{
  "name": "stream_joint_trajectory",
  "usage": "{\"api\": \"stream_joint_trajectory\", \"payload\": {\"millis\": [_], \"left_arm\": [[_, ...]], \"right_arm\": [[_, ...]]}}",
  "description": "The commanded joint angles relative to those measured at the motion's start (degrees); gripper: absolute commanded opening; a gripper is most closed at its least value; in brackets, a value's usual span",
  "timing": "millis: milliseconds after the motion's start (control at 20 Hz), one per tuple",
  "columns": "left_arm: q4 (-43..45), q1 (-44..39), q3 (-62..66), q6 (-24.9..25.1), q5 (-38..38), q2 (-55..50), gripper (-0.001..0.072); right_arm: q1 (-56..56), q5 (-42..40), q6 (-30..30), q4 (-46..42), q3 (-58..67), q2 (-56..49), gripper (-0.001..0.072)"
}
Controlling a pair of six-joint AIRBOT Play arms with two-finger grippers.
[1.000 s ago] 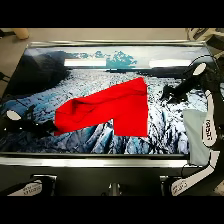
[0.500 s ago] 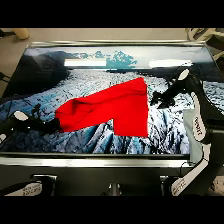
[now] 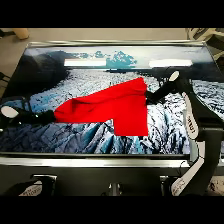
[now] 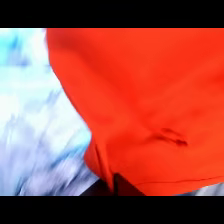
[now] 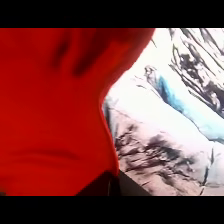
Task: Fold the shirts.
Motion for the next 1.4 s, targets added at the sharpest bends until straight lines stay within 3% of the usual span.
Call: {"api": "stream_joint_trajectory", "payload": {"millis": [0,150,300,450,600,800,1050,1200,1350], "left_arm": [[0.7,0.0,13.6,2.6,-1.0,8.7,0.0024],[2.3,0.0,36.9,3.3,0.5,17.8,0.0025],[9.4,0.0,55.5,0.9,3.1,24.2,0.0025],[9.7,0.0,58.1,-4.7,1.7,28.7,0.0025],[10.3,0.0,58.1,-4.7,-4.5,28.9,0.0025],[10.8,0.0,57.5,-3.2,-8.1,26.6,0.0024],[10.8,0.0,46.4,-3.1,-21.6,18.4,0.0025],[10.8,-0.2,31.2,0.4,-19.8,11.3,0.0025],[10.8,-0.2,21.7,1.8,-9.8,1.3,0.0025]], "right_arm": [[-1.8,1.9,-3.5,1.5,7.5,8.9,0.0013],[-6.0,-5.3,-4.5,0.8,17.3,27.9,0.0014],[-8.2,-17.7,-6.7,-5.6,17.0,49.4,0.0014],[-8.0,-18.1,-5.1,-8.3,15.2,61.9,0.0014],[-8.0,-14.7,-1.7,-10.6,15.2,65.8,0.0015],[-8.0,-9.2,-1.0,-13.6,15.2,65.2,0.0015],[-8.0,11.0,2.4,-16.8,13.5,52.4,0.0015],[-8.0,14.1,3.8,-14.1,4.2,40.0,0.0014],[-6.1,7.8,4.3,-14.5,-4.3,27.5,0.0014]]}}
